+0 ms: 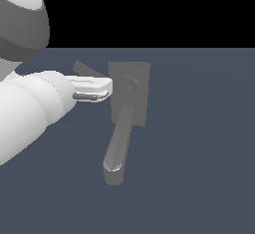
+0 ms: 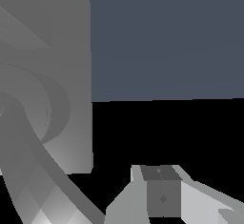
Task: Turn on the faucet by rotating a designated handle.
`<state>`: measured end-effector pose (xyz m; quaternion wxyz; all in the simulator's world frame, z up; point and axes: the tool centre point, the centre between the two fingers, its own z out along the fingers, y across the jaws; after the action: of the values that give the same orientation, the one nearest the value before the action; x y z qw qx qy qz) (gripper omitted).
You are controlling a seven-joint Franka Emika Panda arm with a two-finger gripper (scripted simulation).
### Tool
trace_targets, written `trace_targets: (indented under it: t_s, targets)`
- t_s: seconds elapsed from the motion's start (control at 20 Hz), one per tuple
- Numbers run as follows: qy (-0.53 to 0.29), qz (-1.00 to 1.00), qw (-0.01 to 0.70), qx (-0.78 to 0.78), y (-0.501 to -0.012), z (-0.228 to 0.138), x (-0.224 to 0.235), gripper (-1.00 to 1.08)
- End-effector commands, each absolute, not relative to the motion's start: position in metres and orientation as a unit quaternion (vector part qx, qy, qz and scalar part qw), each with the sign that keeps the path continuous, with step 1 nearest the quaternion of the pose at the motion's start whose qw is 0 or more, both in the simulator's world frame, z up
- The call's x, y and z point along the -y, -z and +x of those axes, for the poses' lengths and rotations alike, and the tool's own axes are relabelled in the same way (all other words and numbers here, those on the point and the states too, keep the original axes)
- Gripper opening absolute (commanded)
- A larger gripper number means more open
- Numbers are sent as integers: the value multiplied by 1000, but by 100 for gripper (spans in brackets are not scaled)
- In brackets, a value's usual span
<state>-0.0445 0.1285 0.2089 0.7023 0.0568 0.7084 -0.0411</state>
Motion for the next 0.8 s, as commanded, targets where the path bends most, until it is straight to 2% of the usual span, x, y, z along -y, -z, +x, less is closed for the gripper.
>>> trace_targets:
  t_s: [0.0,0.4,0.5,0.75]
  targets:
    - [41,57,705,-706,-220,-45,-125,-100]
    - [40,57,706,-705,-247,-46,-116,-100]
    - [42,57,701,-710,-237,-47,-116,-100]
    - [41,57,702,-709,-249,-48,-105,-100]
